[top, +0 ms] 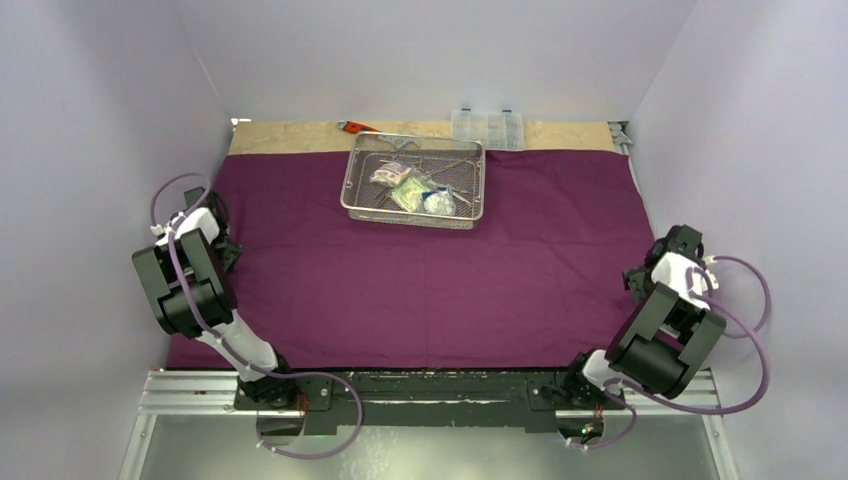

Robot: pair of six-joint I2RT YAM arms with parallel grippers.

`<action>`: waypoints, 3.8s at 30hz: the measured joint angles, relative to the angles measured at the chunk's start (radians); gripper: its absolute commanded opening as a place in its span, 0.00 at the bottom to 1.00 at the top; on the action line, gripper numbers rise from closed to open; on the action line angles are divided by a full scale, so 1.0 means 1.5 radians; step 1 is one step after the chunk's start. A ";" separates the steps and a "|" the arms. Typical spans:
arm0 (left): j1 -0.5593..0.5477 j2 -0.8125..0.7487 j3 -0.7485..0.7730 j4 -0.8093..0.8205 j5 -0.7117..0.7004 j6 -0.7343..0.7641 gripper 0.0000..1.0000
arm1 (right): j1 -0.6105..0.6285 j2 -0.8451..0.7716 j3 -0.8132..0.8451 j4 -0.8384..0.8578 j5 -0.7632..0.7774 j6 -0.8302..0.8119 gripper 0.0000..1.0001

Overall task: Open and lay out the surgical kit
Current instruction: Smooth out the surgical kit at the center of the board.

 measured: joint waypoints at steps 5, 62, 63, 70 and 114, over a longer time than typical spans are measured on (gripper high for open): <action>0.001 -0.015 0.034 -0.017 0.038 0.022 0.64 | 0.035 -0.045 0.077 -0.017 -0.001 0.001 0.80; -0.067 0.437 0.609 0.091 0.171 0.249 0.69 | 0.208 0.184 0.257 0.229 -0.189 -0.104 0.85; -0.067 0.437 0.609 0.089 0.172 0.251 0.69 | 0.208 0.184 0.257 0.229 -0.189 -0.102 0.85; -0.056 0.397 0.609 0.046 0.175 0.268 0.72 | 0.209 0.190 0.257 0.211 -0.174 -0.102 0.85; -0.004 -0.051 0.042 0.038 -0.007 0.045 0.56 | 0.205 0.200 0.197 0.101 0.009 -0.080 0.62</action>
